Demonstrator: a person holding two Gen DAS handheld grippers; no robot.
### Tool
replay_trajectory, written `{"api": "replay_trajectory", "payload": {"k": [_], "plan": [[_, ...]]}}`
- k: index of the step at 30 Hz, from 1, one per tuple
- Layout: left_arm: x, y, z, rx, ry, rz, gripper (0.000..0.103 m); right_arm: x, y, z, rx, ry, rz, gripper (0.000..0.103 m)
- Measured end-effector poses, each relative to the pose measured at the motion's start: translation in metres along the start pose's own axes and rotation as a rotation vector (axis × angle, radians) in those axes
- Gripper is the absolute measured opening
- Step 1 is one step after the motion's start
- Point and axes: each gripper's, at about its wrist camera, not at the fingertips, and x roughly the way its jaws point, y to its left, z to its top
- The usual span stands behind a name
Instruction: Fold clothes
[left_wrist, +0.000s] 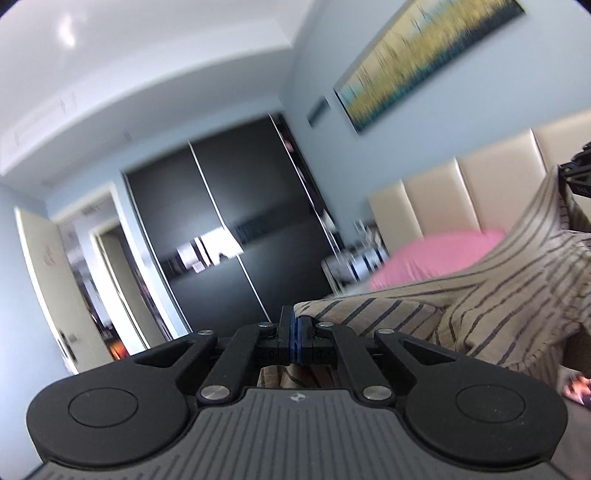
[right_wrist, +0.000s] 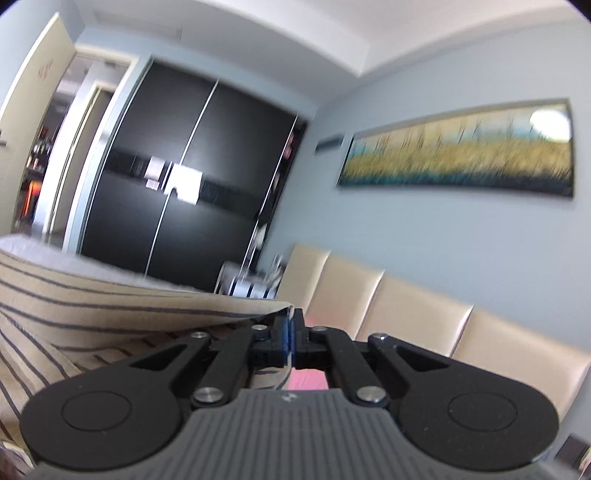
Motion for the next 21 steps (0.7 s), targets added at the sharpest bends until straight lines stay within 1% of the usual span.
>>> {"api": "replay_trajectory", "payload": {"k": [3, 7, 9, 10, 11, 13, 15, 16, 17, 18, 19, 20, 21], "plan": [[0.029, -0.022, -0.049, 0.004, 0.133, -0.082, 0.0, 0.033, 0.016, -0.049, 0.007, 0.153, 0.034, 0.001], [0.071, -0.056, -0.121, -0.021, 0.315, -0.196, 0.0, 0.084, 0.042, -0.121, 0.011, 0.35, 0.027, 0.001], [0.089, -0.076, -0.15, -0.027, 0.368, -0.242, 0.0, 0.108, 0.053, -0.152, -0.005, 0.423, 0.007, 0.001], [0.097, -0.084, -0.159, -0.028, 0.39, -0.261, 0.0, 0.119, 0.057, -0.167, -0.012, 0.459, -0.006, 0.001], [0.103, -0.091, -0.17, -0.037, 0.408, -0.286, 0.0, 0.13, 0.06, -0.178, -0.02, 0.485, -0.02, 0.001], [0.108, -0.099, -0.187, -0.062, 0.416, -0.343, 0.0, 0.152, 0.063, -0.194, -0.036, 0.527, -0.051, 0.001], [0.116, -0.104, -0.197, -0.073, 0.41, -0.384, 0.003, 0.173, 0.06, -0.205, -0.034, 0.566, -0.078, 0.001], [0.12, -0.105, -0.199, -0.077, 0.404, -0.39, 0.003, 0.181, 0.056, -0.211, -0.029, 0.584, -0.086, 0.001], [0.118, -0.107, -0.204, -0.08, 0.392, -0.395, 0.007, 0.19, 0.052, -0.217, -0.024, 0.601, -0.094, 0.001], [0.117, -0.108, -0.211, -0.082, 0.386, -0.403, 0.018, 0.196, 0.051, -0.222, -0.019, 0.616, -0.099, 0.001], [0.12, -0.107, -0.214, -0.08, 0.39, -0.41, 0.024, 0.202, 0.049, -0.227, -0.014, 0.632, -0.1, 0.001], [0.12, -0.109, -0.217, -0.064, 0.398, -0.415, 0.031, 0.208, 0.047, -0.231, -0.009, 0.648, -0.102, 0.001], [0.119, -0.11, -0.221, -0.047, 0.408, -0.419, 0.033, 0.211, 0.048, -0.236, -0.008, 0.662, -0.1, 0.001]]}}
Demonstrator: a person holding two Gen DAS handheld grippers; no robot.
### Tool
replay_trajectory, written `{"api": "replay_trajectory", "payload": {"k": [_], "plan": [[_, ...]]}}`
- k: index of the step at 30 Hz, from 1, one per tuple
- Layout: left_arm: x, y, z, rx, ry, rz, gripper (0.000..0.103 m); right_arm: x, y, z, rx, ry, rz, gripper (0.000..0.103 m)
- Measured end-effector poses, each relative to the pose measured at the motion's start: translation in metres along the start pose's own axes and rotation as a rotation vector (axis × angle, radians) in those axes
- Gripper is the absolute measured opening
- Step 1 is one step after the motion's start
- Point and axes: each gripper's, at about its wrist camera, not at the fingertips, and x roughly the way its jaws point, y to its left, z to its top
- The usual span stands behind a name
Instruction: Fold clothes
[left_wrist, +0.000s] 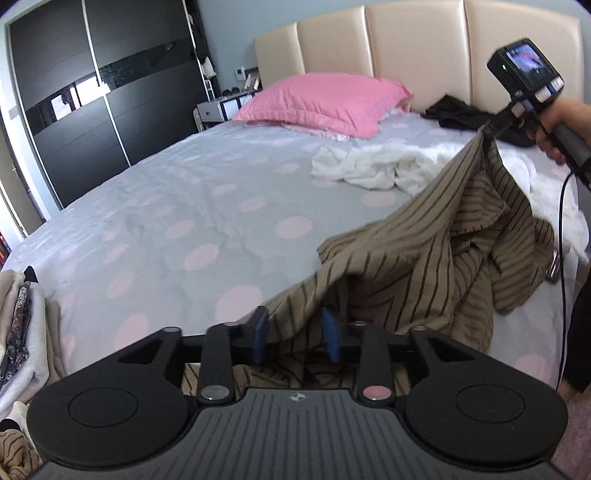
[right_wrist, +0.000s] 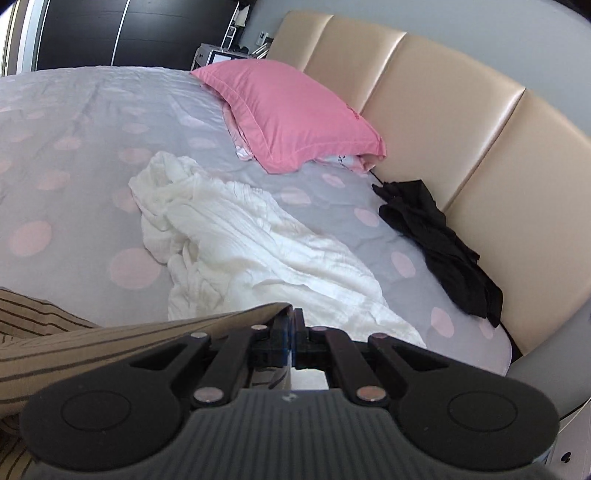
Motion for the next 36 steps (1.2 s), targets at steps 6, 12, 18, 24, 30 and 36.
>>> {"api": "replay_trajectory", "payload": {"k": [6, 12, 18, 24, 30, 36], "plan": [[0.002, 0.013, -0.002, 0.08, 0.033, -0.003, 0.041, 0.007, 0.004, -0.011, -0.011, 0.044, 0.017, 0.001], [0.018, 0.035, -0.001, 0.183, 0.137, -0.028, 0.042, 0.006, 0.004, -0.013, -0.011, 0.045, 0.025, 0.002], [0.038, 0.033, 0.002, 0.256, 0.174, -0.059, 0.042, 0.004, 0.008, -0.012, -0.011, 0.047, 0.035, 0.002], [0.065, 0.028, -0.016, 0.25, 0.267, -0.047, 0.032, 0.003, 0.009, -0.012, -0.01, 0.043, 0.033, 0.002], [0.036, 0.04, -0.014, 0.197, 0.247, 0.004, 0.0, 0.005, 0.007, -0.014, -0.006, 0.044, 0.017, 0.002], [-0.028, 0.055, 0.001, 0.229, 0.176, 0.111, 0.0, -0.007, 0.004, -0.014, 0.007, 0.019, 0.039, 0.002]]}}
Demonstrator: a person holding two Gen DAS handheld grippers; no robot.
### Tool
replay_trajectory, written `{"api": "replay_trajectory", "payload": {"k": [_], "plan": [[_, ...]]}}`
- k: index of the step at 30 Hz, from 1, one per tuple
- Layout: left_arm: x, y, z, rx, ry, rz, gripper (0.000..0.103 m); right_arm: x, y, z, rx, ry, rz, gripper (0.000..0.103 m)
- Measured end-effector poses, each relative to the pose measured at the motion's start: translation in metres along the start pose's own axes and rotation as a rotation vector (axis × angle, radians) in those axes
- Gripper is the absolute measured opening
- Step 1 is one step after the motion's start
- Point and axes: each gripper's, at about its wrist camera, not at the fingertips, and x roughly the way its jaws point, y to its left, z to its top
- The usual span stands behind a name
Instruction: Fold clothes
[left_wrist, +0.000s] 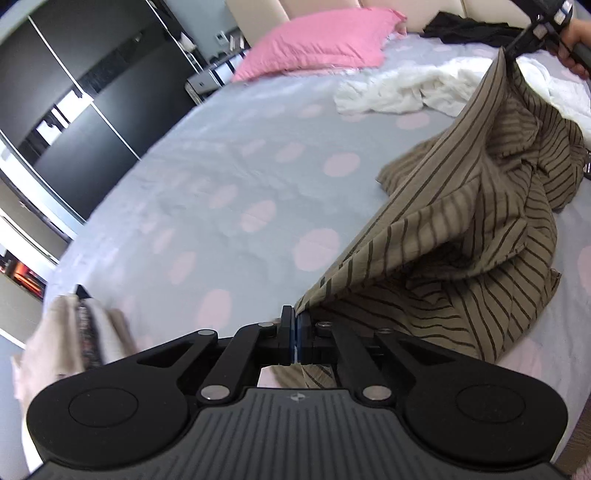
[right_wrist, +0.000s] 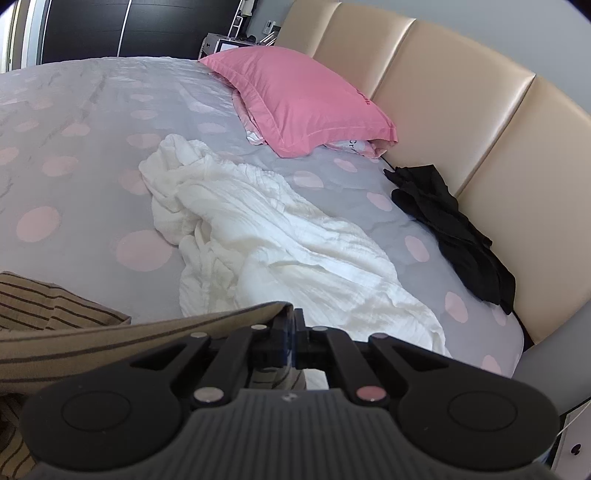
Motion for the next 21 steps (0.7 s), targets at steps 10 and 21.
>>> {"api": "replay_trajectory", "payload": {"k": [10, 21], "plan": [[-0.017, -0.055, -0.039, 0.201, 0.096, -0.107, 0.001, -0.016, 0.018, -0.008, -0.065, -0.018, 0.045, 0.002], [-0.04, -0.091, -0.009, 0.378, -0.019, -0.156, 0.027, -0.023, 0.012, -0.014, -0.054, -0.022, 0.06, 0.002]]}}
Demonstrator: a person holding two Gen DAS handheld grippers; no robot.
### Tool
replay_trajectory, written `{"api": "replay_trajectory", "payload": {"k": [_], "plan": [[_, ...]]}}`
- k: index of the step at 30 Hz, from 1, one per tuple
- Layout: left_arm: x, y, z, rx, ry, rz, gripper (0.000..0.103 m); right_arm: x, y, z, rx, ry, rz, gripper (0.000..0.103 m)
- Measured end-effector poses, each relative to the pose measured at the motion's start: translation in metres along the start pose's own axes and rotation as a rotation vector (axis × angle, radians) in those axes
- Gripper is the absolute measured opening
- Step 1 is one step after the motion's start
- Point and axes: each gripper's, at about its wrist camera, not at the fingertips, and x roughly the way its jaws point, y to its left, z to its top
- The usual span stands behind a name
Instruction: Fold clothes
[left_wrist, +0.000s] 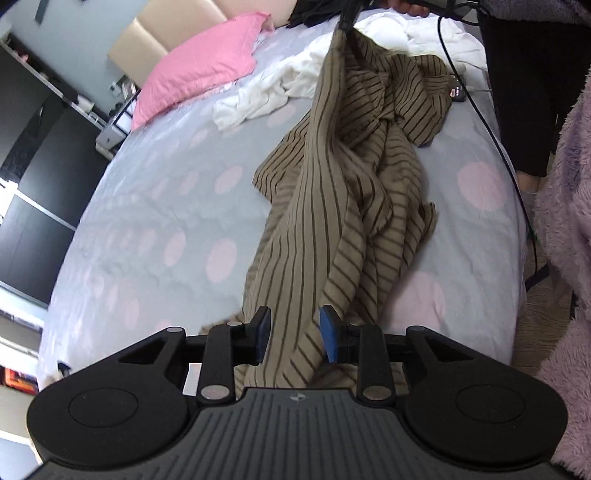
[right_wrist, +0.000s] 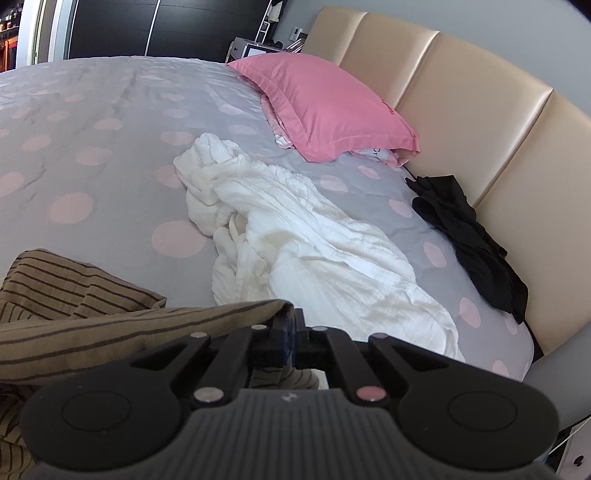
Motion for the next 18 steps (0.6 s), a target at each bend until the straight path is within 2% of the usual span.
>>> {"api": "replay_trajectory", "payload": {"k": [7, 13, 15, 18], "plan": [[0.043, -0.023, 0.018, 0.192, 0.035, -0.035, 0.027, -0.001, -0.001, -0.001, 0.0, -0.009, 0.015, 0.002], [0.084, -0.025, 0.02, 0.224, 0.1, -0.06, 0.027, 0.0, -0.003, -0.004, 0.003, -0.005, 0.028, 0.002], [0.091, -0.023, 0.02, 0.21, 0.109, -0.085, 0.01, 0.001, -0.002, -0.003, -0.001, -0.005, 0.033, 0.002], [0.095, -0.02, 0.019, 0.178, 0.11, -0.096, 0.003, 0.003, 0.0, -0.003, -0.009, -0.005, 0.038, 0.002]]}}
